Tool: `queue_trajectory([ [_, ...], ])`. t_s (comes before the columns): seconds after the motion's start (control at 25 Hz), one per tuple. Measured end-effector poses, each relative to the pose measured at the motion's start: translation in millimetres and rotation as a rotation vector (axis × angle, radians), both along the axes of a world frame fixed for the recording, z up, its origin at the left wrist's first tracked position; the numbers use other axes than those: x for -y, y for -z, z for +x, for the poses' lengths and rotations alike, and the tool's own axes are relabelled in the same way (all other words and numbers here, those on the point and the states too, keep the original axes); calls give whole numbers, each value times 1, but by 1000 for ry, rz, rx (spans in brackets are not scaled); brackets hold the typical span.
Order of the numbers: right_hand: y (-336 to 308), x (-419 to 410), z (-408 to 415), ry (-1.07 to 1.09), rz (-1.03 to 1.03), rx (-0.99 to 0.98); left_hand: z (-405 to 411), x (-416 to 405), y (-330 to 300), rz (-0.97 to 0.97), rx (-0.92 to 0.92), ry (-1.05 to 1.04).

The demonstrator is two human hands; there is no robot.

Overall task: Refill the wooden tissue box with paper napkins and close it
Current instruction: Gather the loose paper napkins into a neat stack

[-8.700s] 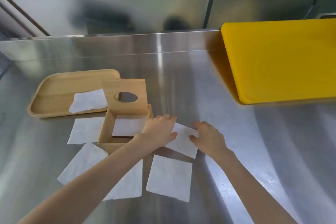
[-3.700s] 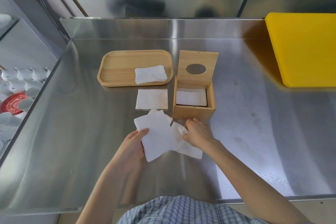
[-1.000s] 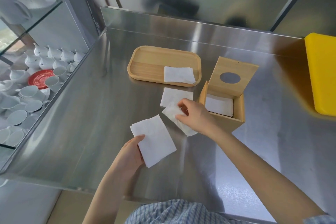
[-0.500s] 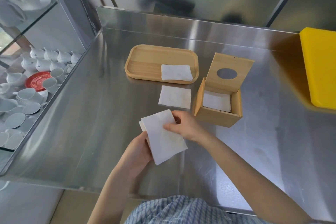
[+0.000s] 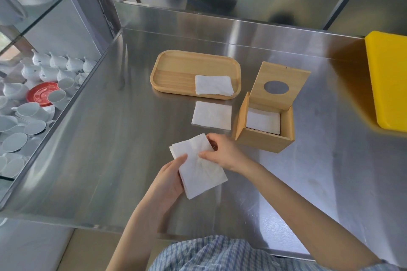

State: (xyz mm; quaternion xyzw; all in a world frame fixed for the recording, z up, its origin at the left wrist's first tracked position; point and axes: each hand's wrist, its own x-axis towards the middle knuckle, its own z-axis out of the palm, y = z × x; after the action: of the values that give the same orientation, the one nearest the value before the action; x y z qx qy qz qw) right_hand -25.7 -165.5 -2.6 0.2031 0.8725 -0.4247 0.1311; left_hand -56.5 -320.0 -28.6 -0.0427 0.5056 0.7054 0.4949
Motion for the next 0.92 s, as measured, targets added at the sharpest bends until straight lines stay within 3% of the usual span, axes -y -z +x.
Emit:
queue_trajectory([
  [0.24,-4,-18,-21,12,107,-22,-8,-1,3,-104,31,-81],
  [0.36,-6,-35,-43,-67,387,-33,-18,-2,4,-125,43,-95],
  [0.52,8,-43,-66,-286,684,117,-32,-3,5,-129,52,-104],
  [0.64,18,-42,-75,-332,754,158,-41,-5,8,-131,74,-125],
  [0.92,28,-32,-75,-341,851,30,-49,-7,12,-141,89,-139],
])
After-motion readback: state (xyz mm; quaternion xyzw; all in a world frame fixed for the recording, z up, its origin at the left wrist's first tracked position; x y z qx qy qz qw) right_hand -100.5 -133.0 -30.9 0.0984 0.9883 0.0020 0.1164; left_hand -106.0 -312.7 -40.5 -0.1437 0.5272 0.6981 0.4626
